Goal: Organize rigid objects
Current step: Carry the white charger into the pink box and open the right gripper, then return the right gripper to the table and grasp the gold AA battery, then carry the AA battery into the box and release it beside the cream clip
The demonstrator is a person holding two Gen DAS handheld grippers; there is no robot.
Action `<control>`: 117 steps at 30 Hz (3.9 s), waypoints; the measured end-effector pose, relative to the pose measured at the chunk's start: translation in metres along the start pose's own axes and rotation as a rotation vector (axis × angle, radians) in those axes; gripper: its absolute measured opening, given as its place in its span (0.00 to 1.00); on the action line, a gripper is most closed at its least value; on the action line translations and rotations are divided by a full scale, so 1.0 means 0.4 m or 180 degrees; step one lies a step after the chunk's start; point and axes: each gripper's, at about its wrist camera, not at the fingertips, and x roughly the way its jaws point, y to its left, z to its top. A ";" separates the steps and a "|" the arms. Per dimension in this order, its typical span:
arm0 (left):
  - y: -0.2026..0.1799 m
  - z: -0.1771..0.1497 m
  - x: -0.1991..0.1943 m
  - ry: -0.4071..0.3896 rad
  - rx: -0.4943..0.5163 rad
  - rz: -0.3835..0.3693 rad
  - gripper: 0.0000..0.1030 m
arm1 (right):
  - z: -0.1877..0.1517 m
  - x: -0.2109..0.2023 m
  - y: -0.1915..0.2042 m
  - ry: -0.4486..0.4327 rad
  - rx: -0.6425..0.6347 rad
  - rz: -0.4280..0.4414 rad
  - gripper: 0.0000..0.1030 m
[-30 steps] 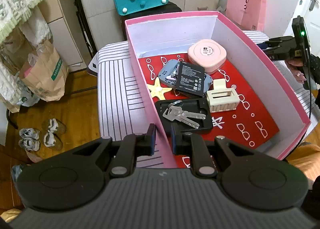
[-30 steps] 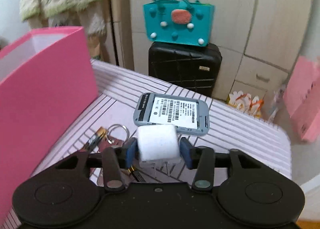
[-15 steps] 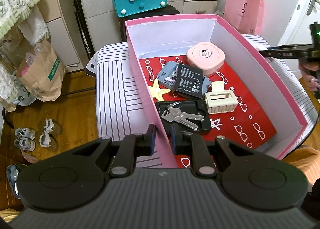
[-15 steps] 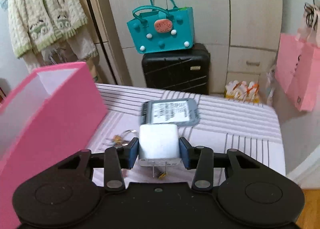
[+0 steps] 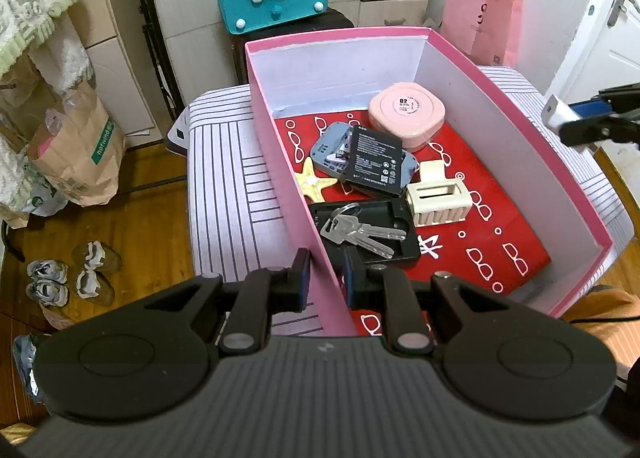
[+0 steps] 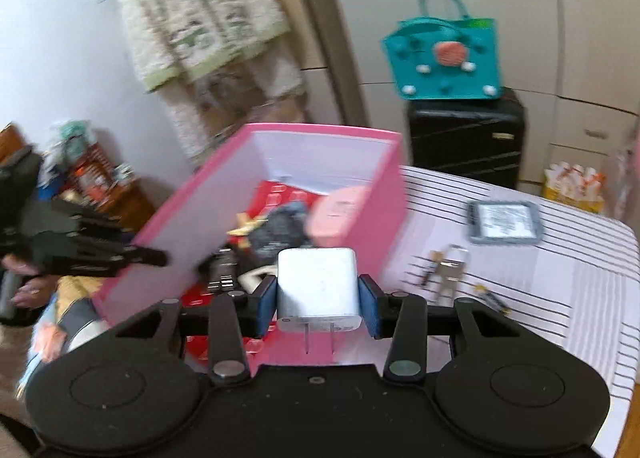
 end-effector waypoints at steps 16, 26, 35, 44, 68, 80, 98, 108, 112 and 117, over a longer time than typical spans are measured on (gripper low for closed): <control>0.006 -0.003 0.002 -0.0002 -0.0027 -0.0062 0.16 | -0.004 0.186 0.232 0.0682 -0.0482 0.0415 0.47; 0.012 -0.003 0.002 -0.0010 -0.0064 -0.0098 0.17 | -0.002 0.302 0.280 0.1092 -0.0463 0.0489 0.47; 0.014 -0.006 0.002 -0.0029 -0.0082 -0.0112 0.17 | 0.028 0.220 0.270 0.0717 -0.0428 0.0515 0.47; 0.019 -0.004 0.001 -0.0025 -0.0116 -0.0123 0.17 | 0.007 0.004 0.135 0.0001 -0.0191 0.0018 0.50; 0.013 -0.011 0.024 0.0025 -0.0398 -0.0012 0.16 | -0.096 0.039 -0.198 -0.0143 0.0166 -0.0759 0.56; 0.011 -0.011 0.024 0.0029 -0.0367 0.0000 0.16 | -0.125 0.149 -0.294 -0.0194 0.0069 -0.0718 0.58; 0.012 -0.012 0.024 0.0016 -0.0350 -0.0008 0.16 | -0.147 0.168 -0.301 -0.0280 -0.0006 -0.0791 0.11; 0.013 -0.014 0.022 -0.0007 -0.0329 -0.0017 0.16 | -0.166 0.124 -0.254 -0.0286 0.0030 -0.0788 0.11; 0.013 -0.014 0.023 -0.0014 -0.0317 -0.0019 0.16 | -0.170 0.092 -0.225 -0.0288 -0.0021 -0.0822 0.11; 0.010 -0.015 0.022 -0.0019 -0.0271 -0.0019 0.16 | -0.170 0.052 -0.200 -0.0289 0.0001 -0.0847 0.11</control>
